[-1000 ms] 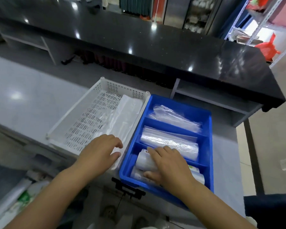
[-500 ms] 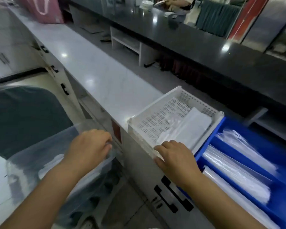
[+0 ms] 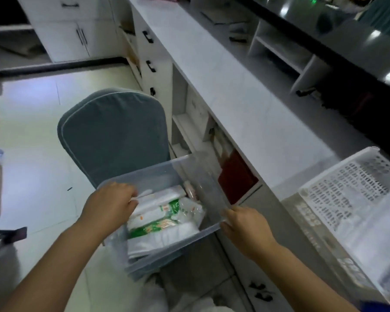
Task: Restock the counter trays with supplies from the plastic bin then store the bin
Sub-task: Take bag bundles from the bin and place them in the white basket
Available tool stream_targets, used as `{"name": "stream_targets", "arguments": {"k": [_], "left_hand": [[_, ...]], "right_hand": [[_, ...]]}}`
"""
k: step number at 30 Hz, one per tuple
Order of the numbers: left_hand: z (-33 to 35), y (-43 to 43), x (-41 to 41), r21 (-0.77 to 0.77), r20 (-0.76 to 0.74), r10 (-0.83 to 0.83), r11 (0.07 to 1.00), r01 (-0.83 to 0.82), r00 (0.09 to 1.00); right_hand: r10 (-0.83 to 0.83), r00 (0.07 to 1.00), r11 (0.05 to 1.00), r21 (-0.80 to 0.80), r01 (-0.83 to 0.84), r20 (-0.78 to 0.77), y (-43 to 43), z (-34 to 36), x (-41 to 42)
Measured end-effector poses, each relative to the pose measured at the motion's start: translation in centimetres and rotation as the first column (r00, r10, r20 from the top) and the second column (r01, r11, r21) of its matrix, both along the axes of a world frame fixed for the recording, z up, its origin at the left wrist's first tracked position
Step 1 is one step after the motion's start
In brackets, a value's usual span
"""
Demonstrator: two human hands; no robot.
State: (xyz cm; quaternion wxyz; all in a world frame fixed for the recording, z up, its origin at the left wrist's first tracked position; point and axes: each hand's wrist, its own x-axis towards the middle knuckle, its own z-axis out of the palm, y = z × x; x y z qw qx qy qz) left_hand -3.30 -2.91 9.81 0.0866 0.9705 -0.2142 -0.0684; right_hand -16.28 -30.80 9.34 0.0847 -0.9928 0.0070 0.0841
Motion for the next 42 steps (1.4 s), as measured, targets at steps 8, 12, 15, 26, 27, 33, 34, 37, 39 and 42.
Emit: {"name": "stream_targets", "arguments": {"k": [8,12,15,26,27,33,34,37,39,42], "left_hand": [[-5.5,3.4,2.3,0.057,-0.195,0.118,0.992,-0.109,0.974],[-9.4,3.4,2.5,0.084,-0.269,0.134,0.990,-0.115,0.954],[-12.2,3.3,2.5,0.115,-0.314,0.161,0.985,-0.130,0.936],[-22.7,2.4,5.0,0.156,-0.436,0.262,0.964,-0.214,0.861],[-23.2,2.2,5.2,0.165,-0.442,0.260,0.964,-0.207,0.858],[-25.3,0.4,5.8,0.183,-0.495,0.231,0.970,-0.160,0.838],[-25.6,0.0,5.8,0.158,-0.475,0.197,0.978,-0.137,0.858],[-26.2,-1.1,5.8,0.143,-0.494,0.120,0.988,-0.056,0.861],[-26.4,-1.7,5.8,0.140,-0.524,0.089,0.990,-0.017,0.847],[-25.7,-2.4,6.4,0.162,-0.524,0.126,0.986,-0.047,0.842]], "right_hand": [[0.053,0.967,0.999,0.008,-0.052,-0.251,1.6,-7.4,6.1],[0.152,0.914,0.985,0.136,-0.108,-0.376,2.3,-13.9,10.4],[0.198,0.858,0.974,0.196,-0.116,-0.474,3.4,-19.5,13.1],[0.377,0.635,0.922,0.205,-0.329,-0.674,7.0,-36.0,17.8],[0.374,0.641,0.924,0.207,-0.323,-0.671,7.1,-36.5,17.7],[0.435,0.622,0.900,0.290,-0.327,-0.651,6.5,-35.4,18.6],[0.455,0.633,0.890,0.292,-0.350,-0.626,6.4,-34.7,18.8],[0.572,0.662,0.817,0.268,-0.510,-0.484,5.8,-32.1,19.5],[0.639,0.681,0.770,0.296,-0.566,-0.358,5.4,-30.1,20.2],[0.650,0.735,0.738,0.394,-0.548,-0.195,4.7,-27.5,21.5]]}}
